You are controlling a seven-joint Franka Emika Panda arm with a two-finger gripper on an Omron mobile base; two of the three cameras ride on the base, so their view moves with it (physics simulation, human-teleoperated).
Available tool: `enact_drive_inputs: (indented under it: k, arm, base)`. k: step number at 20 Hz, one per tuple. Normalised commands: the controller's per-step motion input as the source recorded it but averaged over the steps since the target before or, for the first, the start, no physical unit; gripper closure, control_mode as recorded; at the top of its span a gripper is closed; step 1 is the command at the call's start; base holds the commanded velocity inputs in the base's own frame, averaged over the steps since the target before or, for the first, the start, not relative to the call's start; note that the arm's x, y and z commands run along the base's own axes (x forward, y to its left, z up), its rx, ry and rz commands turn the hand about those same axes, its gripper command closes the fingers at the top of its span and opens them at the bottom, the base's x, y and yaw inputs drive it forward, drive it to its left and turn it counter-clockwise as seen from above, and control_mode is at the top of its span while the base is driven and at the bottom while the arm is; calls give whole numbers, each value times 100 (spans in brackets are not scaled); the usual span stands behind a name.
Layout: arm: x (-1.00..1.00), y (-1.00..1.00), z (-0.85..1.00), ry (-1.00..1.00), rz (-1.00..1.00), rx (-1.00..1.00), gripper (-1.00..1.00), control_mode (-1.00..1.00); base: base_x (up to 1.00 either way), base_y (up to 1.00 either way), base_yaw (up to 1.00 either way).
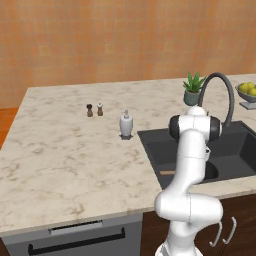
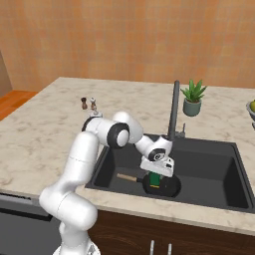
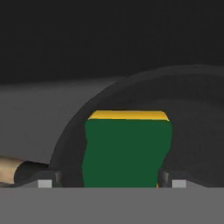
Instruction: Pick the pan and sponge and place them into the sink. Then turn on the water.
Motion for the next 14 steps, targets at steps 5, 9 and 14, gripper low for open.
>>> enact_drive_inputs:
  k: [5, 9, 14]
  arm:
    - [0, 34, 65, 0, 0, 0, -100, -100]
    - [0, 33, 72, 0, 0, 0, -100, -100]
    - [-10, 32, 82, 0, 0, -5, -100, -100]
  base:
    - [0, 0, 0]
    - [0, 0, 0]
    - [0, 0, 0]
